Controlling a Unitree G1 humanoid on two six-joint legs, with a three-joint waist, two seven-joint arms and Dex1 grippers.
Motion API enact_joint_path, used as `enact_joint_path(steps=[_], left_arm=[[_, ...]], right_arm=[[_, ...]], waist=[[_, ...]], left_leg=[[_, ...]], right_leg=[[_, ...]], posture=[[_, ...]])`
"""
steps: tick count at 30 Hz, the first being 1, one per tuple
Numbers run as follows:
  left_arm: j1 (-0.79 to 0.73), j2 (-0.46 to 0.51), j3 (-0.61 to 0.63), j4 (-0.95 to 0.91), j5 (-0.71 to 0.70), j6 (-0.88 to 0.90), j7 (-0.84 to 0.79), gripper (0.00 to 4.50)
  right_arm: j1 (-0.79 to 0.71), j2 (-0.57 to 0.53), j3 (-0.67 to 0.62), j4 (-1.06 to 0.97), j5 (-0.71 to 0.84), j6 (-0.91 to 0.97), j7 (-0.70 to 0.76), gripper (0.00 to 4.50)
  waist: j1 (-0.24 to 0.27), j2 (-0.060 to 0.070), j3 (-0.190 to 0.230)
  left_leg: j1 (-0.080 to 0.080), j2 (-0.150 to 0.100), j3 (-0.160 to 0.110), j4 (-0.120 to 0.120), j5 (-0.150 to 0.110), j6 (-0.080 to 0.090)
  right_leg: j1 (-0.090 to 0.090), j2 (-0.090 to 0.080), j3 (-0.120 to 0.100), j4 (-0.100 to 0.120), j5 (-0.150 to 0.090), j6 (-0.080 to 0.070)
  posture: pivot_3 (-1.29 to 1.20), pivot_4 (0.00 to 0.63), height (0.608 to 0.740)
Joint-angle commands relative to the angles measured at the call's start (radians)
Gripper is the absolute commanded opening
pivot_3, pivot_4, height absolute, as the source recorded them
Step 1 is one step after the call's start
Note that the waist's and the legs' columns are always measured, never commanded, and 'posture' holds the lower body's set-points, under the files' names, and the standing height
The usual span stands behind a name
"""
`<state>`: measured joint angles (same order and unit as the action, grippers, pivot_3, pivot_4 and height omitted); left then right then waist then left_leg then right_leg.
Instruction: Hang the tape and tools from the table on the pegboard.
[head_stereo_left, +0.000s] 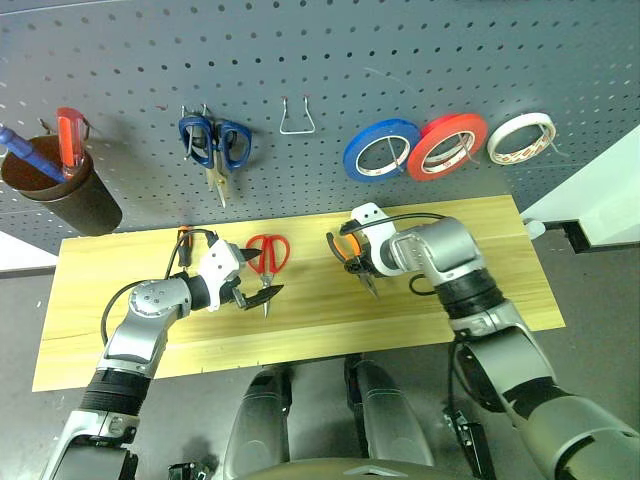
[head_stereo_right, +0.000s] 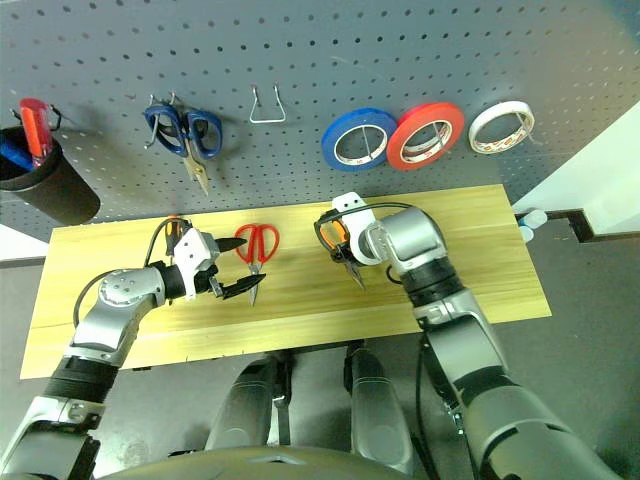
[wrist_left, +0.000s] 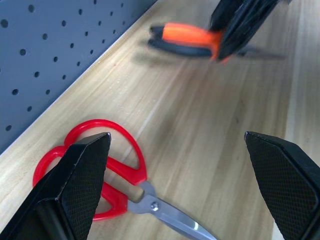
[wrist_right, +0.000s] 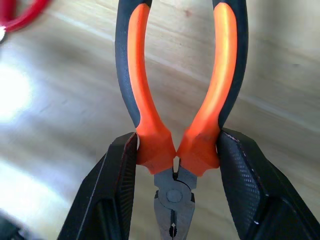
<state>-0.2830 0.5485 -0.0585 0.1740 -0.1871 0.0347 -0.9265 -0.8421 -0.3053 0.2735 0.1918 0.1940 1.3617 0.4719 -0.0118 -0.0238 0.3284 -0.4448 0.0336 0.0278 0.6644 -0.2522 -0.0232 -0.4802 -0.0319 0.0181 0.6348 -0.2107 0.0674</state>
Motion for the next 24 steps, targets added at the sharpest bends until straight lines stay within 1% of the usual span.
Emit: enact_joint_path(steps=[1,3,5,6,10,11,16,24], left_arm=[[-0.004,-0.008,0.008,0.006,-0.002,-0.036,-0.002,4.5],[-0.008,-0.012,0.005,0.016,-0.002,-0.045,-0.004,4.5],[-0.01,-0.017,0.005,0.024,-0.003,-0.052,-0.003,4.5],[-0.011,-0.018,0.005,0.029,-0.003,-0.056,-0.003,4.5],[-0.006,-0.023,0.005,0.035,0.0,-0.068,-0.001,4.5],[-0.003,-0.024,0.005,0.033,-0.001,-0.07,-0.001,4.5],[0.015,-0.023,0.006,0.017,-0.008,-0.072,-0.005,4.5],[0.024,-0.02,0.01,0.02,-0.007,-0.081,-0.009,4.5]], right_arm=[[0.062,-0.06,0.096,-0.108,0.024,-0.015,0.063,2.06],[0.093,-0.087,0.132,-0.126,0.02,-0.033,0.079,2.06],[0.118,-0.1,0.143,-0.112,0.003,-0.048,0.07,2.8],[0.128,-0.104,0.145,-0.104,-0.001,-0.054,0.069,3.0],[0.146,-0.112,0.153,-0.081,-0.008,-0.084,0.07,4.37],[0.146,-0.11,0.153,-0.072,-0.011,-0.089,0.068,4.48],[0.136,-0.081,0.131,-0.029,-0.024,-0.103,0.047,4.48],[0.145,-0.036,0.138,-0.044,-0.02,-0.074,0.039,4.48]], waist=[[0.001,-0.001,-0.007],[0.001,-0.002,-0.013],[0.0,-0.003,-0.016],[0.0,-0.003,-0.017],[0.0,-0.004,-0.021],[0.0,-0.004,-0.022],[0.0,-0.004,-0.022],[0.001,-0.004,-0.022]], left_leg=[[0.001,0.0,0.0,0.0,0.0,0.0],[0.001,0.0,-0.001,0.0,0.0,0.0],[0.001,0.0,-0.001,0.0,0.0,0.0],[0.001,0.0,0.0,0.001,0.0,0.0],[0.002,0.0,0.0,0.003,0.001,-0.001],[0.002,0.0,-0.001,0.003,0.001,-0.001],[0.003,0.0,-0.001,0.003,0.003,0.0],[0.003,0.0,-0.001,0.004,0.003,0.0]], right_leg=[[0.001,0.0,0.0,0.0,0.0,0.0],[0.002,0.0,-0.001,-0.001,0.0,0.0],[0.002,0.0,-0.001,-0.001,0.0,0.0],[0.002,0.0,-0.001,-0.001,0.0,0.0],[0.003,0.001,0.0,-0.001,0.002,0.0],[0.003,0.001,0.0,-0.001,0.002,0.0],[0.004,0.001,0.0,0.0,0.004,-0.001],[0.004,0.001,0.0,0.001,0.004,-0.001]], posture=[[0.09,0.21,0.74],[0.09,0.209,0.74],[0.09,0.21,0.74],[0.09,0.211,0.74],[0.09,0.217,0.74],[0.09,0.218,0.74],[0.09,0.225,0.74],[0.09,0.225,0.74]])
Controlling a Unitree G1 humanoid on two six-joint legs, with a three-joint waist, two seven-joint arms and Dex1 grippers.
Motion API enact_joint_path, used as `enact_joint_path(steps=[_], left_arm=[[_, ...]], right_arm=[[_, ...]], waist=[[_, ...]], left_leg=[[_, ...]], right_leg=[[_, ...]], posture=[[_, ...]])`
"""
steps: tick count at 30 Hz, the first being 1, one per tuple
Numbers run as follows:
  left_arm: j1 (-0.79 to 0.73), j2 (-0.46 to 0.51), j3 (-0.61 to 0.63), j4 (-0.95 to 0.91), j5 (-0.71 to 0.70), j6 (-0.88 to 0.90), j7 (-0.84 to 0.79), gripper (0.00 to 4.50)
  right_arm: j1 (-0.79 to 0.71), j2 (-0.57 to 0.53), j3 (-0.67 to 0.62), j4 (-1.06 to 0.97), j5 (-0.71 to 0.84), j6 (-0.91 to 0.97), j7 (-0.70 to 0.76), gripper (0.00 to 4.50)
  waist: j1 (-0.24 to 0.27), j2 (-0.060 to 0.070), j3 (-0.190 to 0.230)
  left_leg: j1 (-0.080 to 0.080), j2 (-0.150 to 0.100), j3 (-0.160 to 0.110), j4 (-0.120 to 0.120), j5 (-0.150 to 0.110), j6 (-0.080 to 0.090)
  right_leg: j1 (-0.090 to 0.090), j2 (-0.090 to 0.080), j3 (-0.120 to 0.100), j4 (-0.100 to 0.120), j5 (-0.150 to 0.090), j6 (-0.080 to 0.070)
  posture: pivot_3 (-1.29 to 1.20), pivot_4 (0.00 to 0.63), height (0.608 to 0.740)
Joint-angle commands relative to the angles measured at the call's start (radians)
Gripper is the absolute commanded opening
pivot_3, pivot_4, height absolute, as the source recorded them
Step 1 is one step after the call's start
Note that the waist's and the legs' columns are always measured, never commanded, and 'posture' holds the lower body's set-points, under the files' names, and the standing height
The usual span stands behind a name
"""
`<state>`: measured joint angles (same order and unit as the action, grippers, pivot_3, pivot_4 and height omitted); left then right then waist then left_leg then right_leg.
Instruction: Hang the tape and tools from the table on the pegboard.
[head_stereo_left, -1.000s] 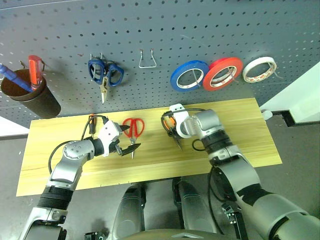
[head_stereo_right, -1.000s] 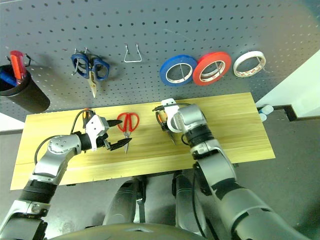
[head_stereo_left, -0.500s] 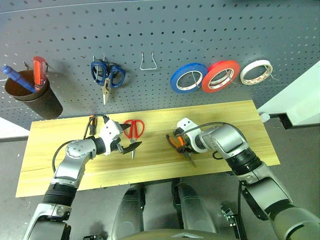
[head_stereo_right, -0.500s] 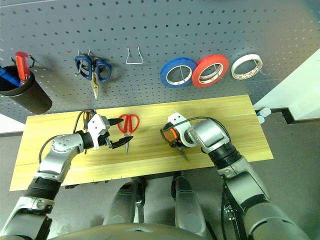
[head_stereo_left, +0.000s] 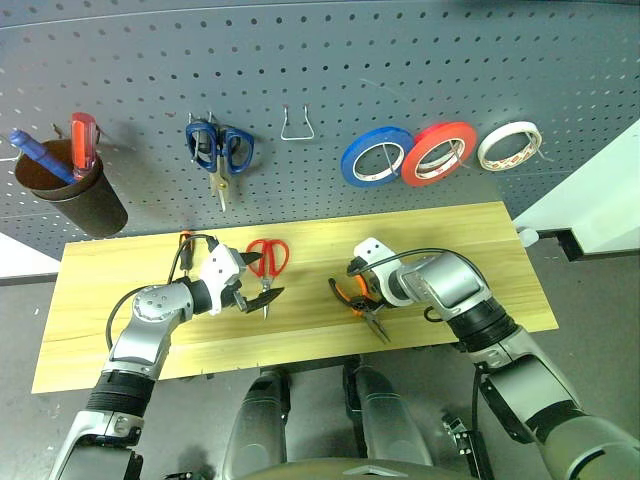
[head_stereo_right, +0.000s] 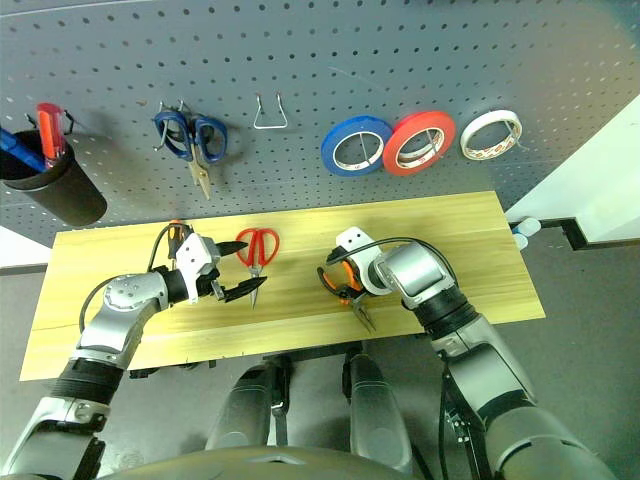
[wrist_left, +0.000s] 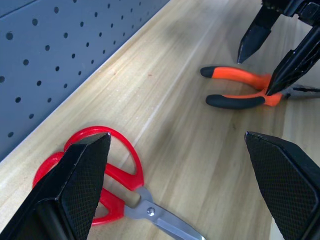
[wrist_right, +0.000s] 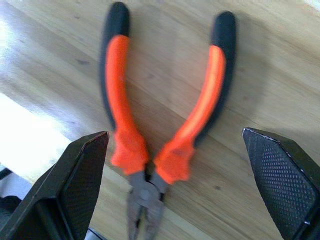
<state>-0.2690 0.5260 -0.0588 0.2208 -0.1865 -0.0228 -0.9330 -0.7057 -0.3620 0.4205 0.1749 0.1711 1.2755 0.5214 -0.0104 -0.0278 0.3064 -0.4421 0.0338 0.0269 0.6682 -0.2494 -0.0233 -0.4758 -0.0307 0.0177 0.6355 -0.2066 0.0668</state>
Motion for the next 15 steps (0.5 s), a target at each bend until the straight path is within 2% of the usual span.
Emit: enact_joint_path(steps=[1,14,15], left_arm=[[0.01,0.002,0.011,-0.025,-0.006,-0.026,-0.002,4.5],[-0.003,0.013,0.01,-0.045,-0.005,-0.013,-0.003,4.5],[-0.005,0.013,0.009,-0.048,-0.005,-0.011,-0.002,4.5]], right_arm=[[0.011,0.027,-0.009,-0.02,-0.001,0.012,-0.017,4.48],[0.041,0.095,-0.011,0.03,-0.033,0.054,-0.105,4.48],[0.042,0.097,-0.013,0.031,-0.036,0.053,-0.11,4.11]], waist=[[0.0,0.0,0.0],[-0.001,-0.003,-0.02],[-0.001,-0.004,-0.021]], left_leg=[[0.0,0.0,0.0,0.0,0.0,0.0],[0.002,0.0,0.0,0.001,0.001,0.0],[0.002,0.0,0.0,0.001,0.001,0.0]], right_leg=[[0.0,0.0,0.0,0.0,0.0,0.0],[0.001,0.0,0.0,0.002,0.001,0.0],[0.002,0.0,0.0,0.002,0.001,-0.001]], posture=[[0.09,0.225,0.74],[0.07,0.221,0.74],[0.07,0.22,0.74]])
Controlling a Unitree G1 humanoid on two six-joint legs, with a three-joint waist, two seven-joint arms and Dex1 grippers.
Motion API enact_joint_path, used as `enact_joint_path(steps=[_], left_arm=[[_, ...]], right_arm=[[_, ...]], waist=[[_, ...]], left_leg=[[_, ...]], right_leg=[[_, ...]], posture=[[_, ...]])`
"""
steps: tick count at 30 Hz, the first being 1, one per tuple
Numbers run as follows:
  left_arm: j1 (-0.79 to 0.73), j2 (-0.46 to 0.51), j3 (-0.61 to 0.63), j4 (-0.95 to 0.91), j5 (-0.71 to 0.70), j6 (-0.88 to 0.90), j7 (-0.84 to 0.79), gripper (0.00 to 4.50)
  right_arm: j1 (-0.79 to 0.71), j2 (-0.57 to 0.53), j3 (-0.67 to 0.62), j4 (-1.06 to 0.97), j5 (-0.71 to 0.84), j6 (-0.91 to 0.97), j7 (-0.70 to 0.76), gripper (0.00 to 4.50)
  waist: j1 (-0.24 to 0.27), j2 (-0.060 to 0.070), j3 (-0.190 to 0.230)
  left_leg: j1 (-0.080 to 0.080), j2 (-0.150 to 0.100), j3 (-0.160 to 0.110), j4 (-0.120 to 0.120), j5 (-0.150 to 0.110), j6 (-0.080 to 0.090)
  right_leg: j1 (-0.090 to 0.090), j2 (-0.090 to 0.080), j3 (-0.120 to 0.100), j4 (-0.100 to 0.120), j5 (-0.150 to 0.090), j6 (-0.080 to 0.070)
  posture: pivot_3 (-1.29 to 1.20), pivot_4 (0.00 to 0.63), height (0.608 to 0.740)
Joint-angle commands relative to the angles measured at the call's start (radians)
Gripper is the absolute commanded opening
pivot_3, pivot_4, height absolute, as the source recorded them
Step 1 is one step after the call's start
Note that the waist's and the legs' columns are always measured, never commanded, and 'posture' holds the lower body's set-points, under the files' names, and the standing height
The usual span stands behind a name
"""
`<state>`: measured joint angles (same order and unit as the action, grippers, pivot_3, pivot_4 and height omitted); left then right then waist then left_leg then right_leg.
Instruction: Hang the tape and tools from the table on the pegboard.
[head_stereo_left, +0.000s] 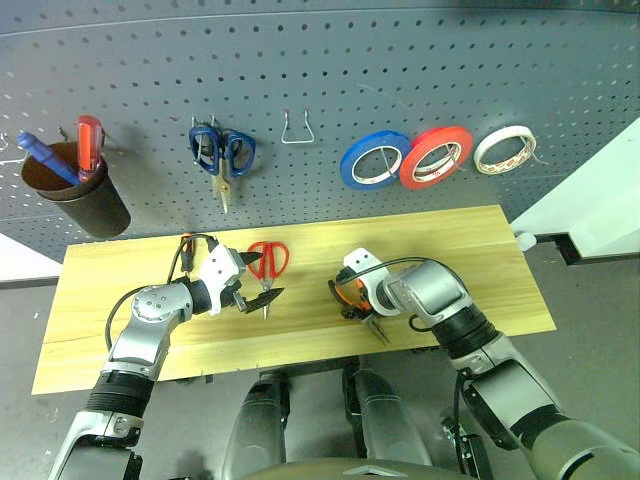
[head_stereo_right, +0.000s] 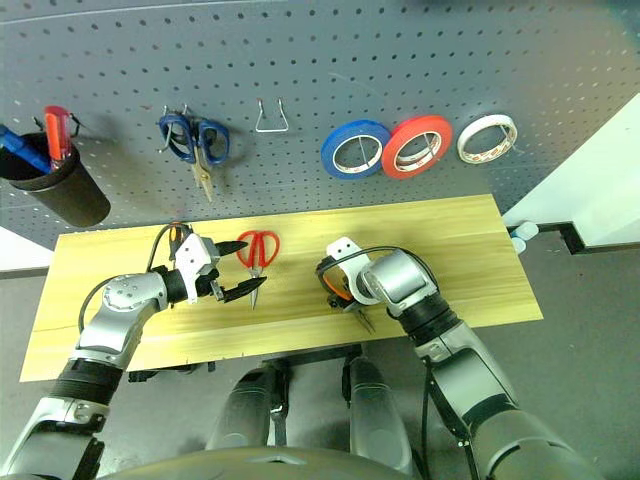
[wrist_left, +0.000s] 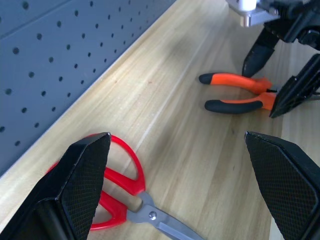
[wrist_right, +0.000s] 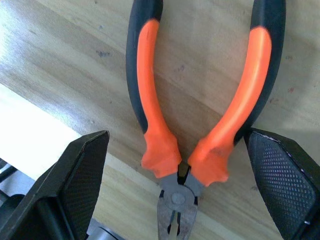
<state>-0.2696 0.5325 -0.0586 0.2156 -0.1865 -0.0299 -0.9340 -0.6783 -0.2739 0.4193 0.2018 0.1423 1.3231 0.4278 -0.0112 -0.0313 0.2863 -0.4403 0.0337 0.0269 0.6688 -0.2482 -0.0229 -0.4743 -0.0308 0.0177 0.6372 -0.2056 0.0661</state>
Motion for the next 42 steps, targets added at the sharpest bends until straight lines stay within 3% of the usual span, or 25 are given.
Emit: enact_joint_path(steps=[1,7,18,25,33,36,41,42], left_arm=[[-0.007,0.006,0.007,-0.047,-0.005,0.0,0.0,4.5],[-0.012,0.001,0.003,-0.06,-0.006,0.011,0.002,4.5],[-0.004,0.001,0.003,-0.078,-0.006,0.025,0.006,4.5],[0.007,0.009,0.01,-0.076,-0.004,0.019,0.006,4.5],[0.008,0.01,0.01,-0.064,0.0,0.008,0.009,4.5],[0.008,0.011,0.009,-0.057,0.001,0.003,0.01,4.5],[0.007,0.009,0.01,-0.048,0.002,-0.004,0.014,4.5],[0.007,0.009,0.01,-0.046,0.003,-0.006,0.015,4.5]], right_arm=[[0.015,0.01,-0.011,0.005,-0.011,0.004,-0.02,3.97],[0.016,0.005,-0.007,0.008,-0.012,-0.003,-0.019,2.02],[-0.002,0.006,0.006,0.026,-0.008,-0.048,0.023,2.01],[-0.018,0.022,-0.011,0.075,-0.02,-0.07,0.01,4.36],[-0.032,0.048,-0.022,0.116,-0.035,-0.074,-0.017,4.36],[-0.037,0.053,-0.02,0.132,-0.044,-0.085,-0.025,3.78],[-0.035,0.049,0.002,0.135,-0.051,-0.093,-0.005,2.12],[-0.033,0.047,0.009,0.133,-0.053,-0.091,-0.001,2.0]], waist=[[0.0,-0.001,-0.002],[0.0,-0.001,-0.003],[0.0,-0.001,-0.004],[0.0,-0.001,-0.004],[0.0,-0.003,-0.007],[0.0,-0.003,-0.007],[0.0,-0.003,-0.007],[0.0,-0.003,-0.008]], left_leg=[[0.0,0.0,0.0,0.0,0.0,0.0],[0.0,0.0,0.0,0.0,0.003,0.002],[0.002,0.0,0.0,0.0,0.006,0.002],[0.006,0.0,0.001,0.0,0.006,0.003],[0.015,0.0,0.0,0.0,0.006,0.003],[0.015,0.0,0.0,0.0,0.006,0.003],[0.015,0.0,0.0,0.0,0.006,0.003],[0.015,0.0,0.0,0.0,0.006,0.003]], right_leg=[[0.0,0.0,0.0,0.0,0.0,0.0],[0.0,0.0,0.0,0.0,0.003,-0.001],[0.0,0.001,0.0,0.003,0.004,-0.002],[0.002,0.001,0.001,0.007,0.004,-0.002],[0.01,0.001,0.001,0.007,0.003,-0.003],[0.01,0.001,0.001,0.007,0.003,-0.003],[0.009,0.001,0.001,0.007,0.003,-0.003],[0.009,0.001,0.001,0.007,0.003,-0.003]], posture=[[0.07,0.219,0.74],[0.07,0.217,0.74],[0.08,0.219,0.74],[0.08,0.215,0.74],[0.09,0.215,0.74],[0.09,0.215,0.74],[0.09,0.212,0.74],[0.1,0.211,0.74]])
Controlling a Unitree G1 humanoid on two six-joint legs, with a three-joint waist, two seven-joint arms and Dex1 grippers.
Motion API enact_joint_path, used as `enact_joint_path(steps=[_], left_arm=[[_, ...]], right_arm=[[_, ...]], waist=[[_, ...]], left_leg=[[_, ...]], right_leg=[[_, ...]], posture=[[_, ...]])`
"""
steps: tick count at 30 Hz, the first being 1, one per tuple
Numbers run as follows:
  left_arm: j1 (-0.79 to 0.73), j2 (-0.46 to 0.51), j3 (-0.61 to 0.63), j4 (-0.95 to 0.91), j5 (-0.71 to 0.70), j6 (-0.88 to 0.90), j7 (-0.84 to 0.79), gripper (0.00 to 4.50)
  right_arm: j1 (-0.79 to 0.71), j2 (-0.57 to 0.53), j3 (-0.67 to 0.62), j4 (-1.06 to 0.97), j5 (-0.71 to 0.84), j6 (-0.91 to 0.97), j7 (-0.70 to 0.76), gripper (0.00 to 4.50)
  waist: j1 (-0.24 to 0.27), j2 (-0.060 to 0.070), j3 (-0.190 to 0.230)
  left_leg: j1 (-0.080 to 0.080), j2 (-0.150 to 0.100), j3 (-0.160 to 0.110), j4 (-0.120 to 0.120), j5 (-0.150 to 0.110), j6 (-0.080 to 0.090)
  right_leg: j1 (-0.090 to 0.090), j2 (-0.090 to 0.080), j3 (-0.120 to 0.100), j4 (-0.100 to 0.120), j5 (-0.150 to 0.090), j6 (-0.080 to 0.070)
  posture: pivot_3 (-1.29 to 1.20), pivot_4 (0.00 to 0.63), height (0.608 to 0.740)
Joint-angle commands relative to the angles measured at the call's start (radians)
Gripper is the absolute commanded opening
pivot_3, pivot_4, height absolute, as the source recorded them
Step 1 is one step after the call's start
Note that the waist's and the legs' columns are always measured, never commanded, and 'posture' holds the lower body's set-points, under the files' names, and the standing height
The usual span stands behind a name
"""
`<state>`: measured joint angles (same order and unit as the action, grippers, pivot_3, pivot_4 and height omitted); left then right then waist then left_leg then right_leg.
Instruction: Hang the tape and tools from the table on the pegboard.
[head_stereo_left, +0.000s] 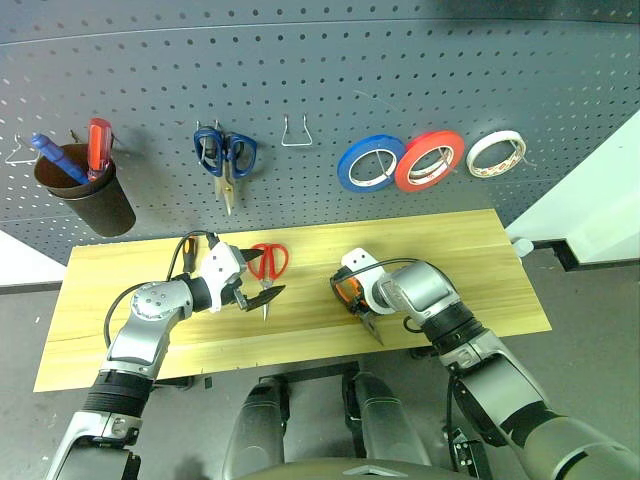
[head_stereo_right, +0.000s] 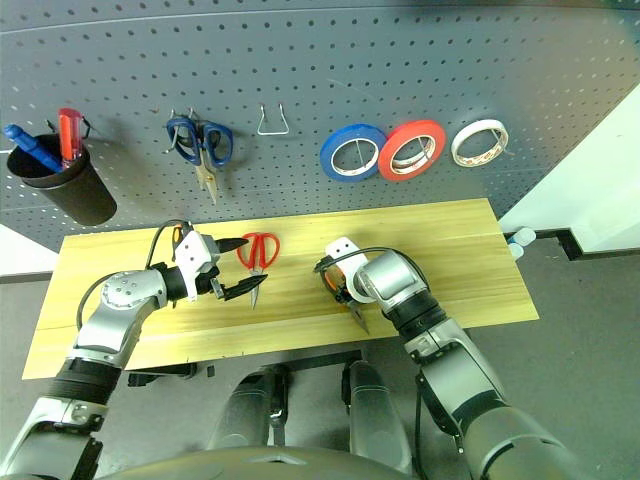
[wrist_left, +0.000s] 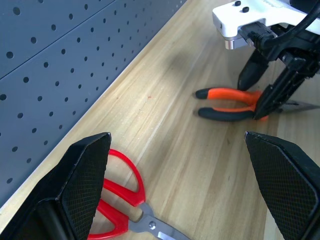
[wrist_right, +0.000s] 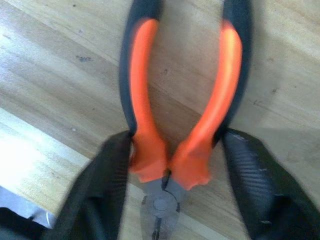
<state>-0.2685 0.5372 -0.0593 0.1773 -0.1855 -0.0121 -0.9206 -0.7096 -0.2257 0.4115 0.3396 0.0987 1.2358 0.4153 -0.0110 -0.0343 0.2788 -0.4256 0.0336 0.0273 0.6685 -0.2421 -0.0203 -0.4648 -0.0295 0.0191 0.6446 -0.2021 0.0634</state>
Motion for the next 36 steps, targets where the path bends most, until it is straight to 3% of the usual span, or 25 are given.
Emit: enact_joint_path(steps=[1,10,18,22,28,31,36], left_arm=[[0.005,0.005,0.011,-0.005,0.002,-0.026,0.002,4.5],[0.007,0.008,0.02,0.008,-0.014,-0.049,-0.012,4.5],[0.023,0.037,0.09,-0.063,-0.141,-0.02,-0.11,4.5],[0.078,0.043,0.166,-0.167,-0.295,0.045,-0.162,4.5],[0.152,0.031,0.282,-0.244,-0.41,0.018,-0.194,4.5],[0.177,0.033,0.334,-0.292,-0.473,0.05,-0.184,4.5],[0.157,0.025,0.393,-0.326,-0.555,0.078,-0.145,4.5]], right_arm=[[-0.001,-0.002,0.022,-0.007,-0.011,0.001,0.015,2.0],[0.004,-0.04,0.001,-0.115,0.006,0.062,0.046,1.99],[0.016,-0.198,-0.208,-0.571,0.244,0.157,0.236,1.99],[0.038,-0.253,-0.326,-0.748,0.363,0.2,0.291,1.99],[0.073,-0.221,-0.458,-0.856,0.41,0.119,0.234,1.99],[0.046,-0.143,-0.536,-0.872,0.425,0.05,0.168,1.99],[-0.016,-0.081,-0.529,-0.841,0.415,-0.048,0.1,1.99]], waist=[[0.0,0.0,0.0],[0.001,0.0,-0.001],[0.0,-0.001,-0.004],[-0.001,-0.002,-0.02],[-0.001,-0.001,-0.05],[-0.001,-0.002,-0.065],[0.001,-0.002,-0.095]], left_leg=[[0.0,0.0,0.0,0.0,0.0,0.0],[0.0,0.0,0.0,0.0,0.0,0.0],[-0.001,0.0,0.0,0.0,0.0,0.0],[-0.001,0.0,0.0,-0.002,0.0,0.0],[0.0,0.001,0.0,-0.002,0.0,0.0],[0.0,0.001,0.001,-0.003,0.0,0.0],[0.0,0.001,0.001,-0.003,0.0,0.0]], right_leg=[[0.0,0.0,0.0,0.0,0.0,0.0],[0.0,0.0,0.0,0.0,0.0,0.0],[-0.001,0.0,0.0,0.0,0.0,0.0],[-0.001,0.0,0.0,-0.002,0.0,0.0],[0.003,0.001,-0.001,-0.01,0.001,-0.001],[0.004,0.001,-0.001,-0.013,0.001,0.0],[0.005,0.001,-0.001,-0.013,0.001,0.0]], posture=[[0.1,0.211,0.74],[0.09,0.197,0.74],[0.07,0.159,0.74],[0.06,0.142,0.74],[0.05,0.111,0.74],[0.05,0.093,0.74],[0.07,0.065,0.74]])
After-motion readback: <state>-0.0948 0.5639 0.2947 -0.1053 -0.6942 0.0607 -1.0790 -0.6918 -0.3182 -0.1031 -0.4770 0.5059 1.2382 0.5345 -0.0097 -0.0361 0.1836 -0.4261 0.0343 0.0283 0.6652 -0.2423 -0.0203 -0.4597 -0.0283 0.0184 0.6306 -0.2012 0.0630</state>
